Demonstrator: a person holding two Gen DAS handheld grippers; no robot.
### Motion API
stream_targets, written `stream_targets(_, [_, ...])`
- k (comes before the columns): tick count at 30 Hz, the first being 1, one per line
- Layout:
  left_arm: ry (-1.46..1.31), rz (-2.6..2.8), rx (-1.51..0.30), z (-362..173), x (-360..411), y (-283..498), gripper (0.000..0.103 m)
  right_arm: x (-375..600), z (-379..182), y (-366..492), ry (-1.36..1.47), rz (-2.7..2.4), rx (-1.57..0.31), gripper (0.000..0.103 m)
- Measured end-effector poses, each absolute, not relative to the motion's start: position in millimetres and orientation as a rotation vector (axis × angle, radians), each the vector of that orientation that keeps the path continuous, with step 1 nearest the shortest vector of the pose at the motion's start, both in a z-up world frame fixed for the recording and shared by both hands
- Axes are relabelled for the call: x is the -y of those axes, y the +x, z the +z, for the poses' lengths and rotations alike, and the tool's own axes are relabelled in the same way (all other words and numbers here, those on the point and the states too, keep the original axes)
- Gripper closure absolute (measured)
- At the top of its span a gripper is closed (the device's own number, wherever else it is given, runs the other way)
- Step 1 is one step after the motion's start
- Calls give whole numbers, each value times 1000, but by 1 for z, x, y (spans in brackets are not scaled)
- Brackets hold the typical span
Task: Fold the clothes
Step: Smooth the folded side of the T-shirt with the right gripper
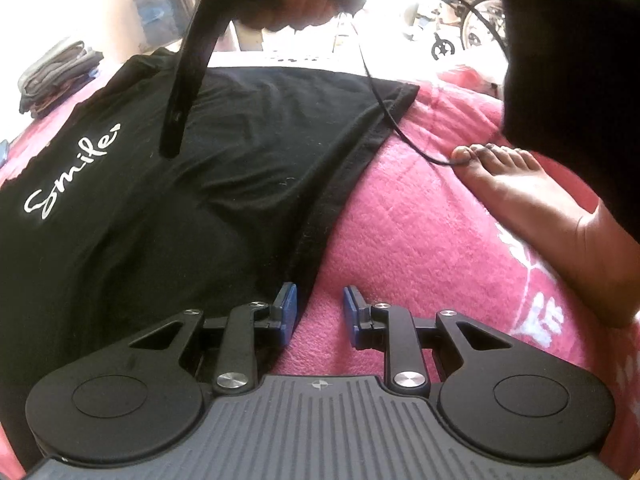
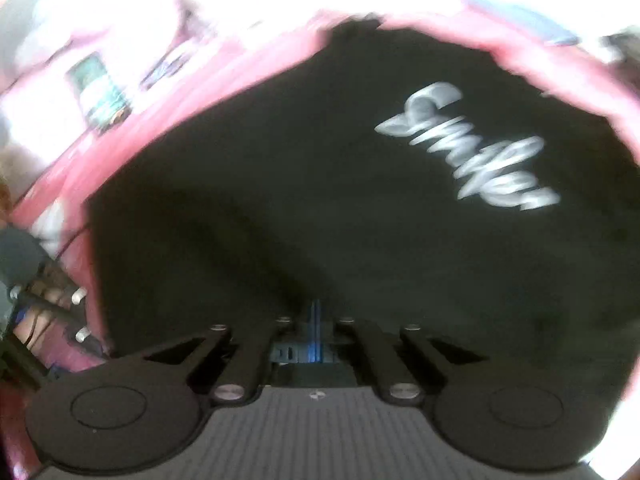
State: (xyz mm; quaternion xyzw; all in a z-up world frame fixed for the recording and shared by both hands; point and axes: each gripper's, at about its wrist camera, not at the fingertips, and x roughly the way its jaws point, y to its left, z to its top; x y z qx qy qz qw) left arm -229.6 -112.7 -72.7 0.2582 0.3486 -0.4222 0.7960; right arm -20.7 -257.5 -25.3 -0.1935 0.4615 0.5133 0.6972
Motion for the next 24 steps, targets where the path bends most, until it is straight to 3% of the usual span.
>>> stream_targets(4, [559,-910,-750,-72,112,-228,79,262,-30,-51,-518,1333,-1146,103])
stream_targets(11, [604,-925,-736,-72,115,-231,79,310,-25,-17,-497,1035,-1064,103])
stream_targets(14, [612,-930,-733,-72,115,-231,79,313,-29,-39,-556,1230,-1176,103])
stream_targets(17, [623,-937,-723,-73,114,-232,79,314,-46,-42,-686,1170,-1166,103])
stream_targets(20, [639,-942,-716,-73,115,-233,79,343,-39,-3,-485,935,-1147,103])
stream_targets(22, [641,-940,-717,-72,115,-233,79,344,-25,-7,-501,948,-1114,103])
stream_targets(24, [642,-939,-719,-72,115,-234,79,334,-28,-25,-542,1099,-1205,103])
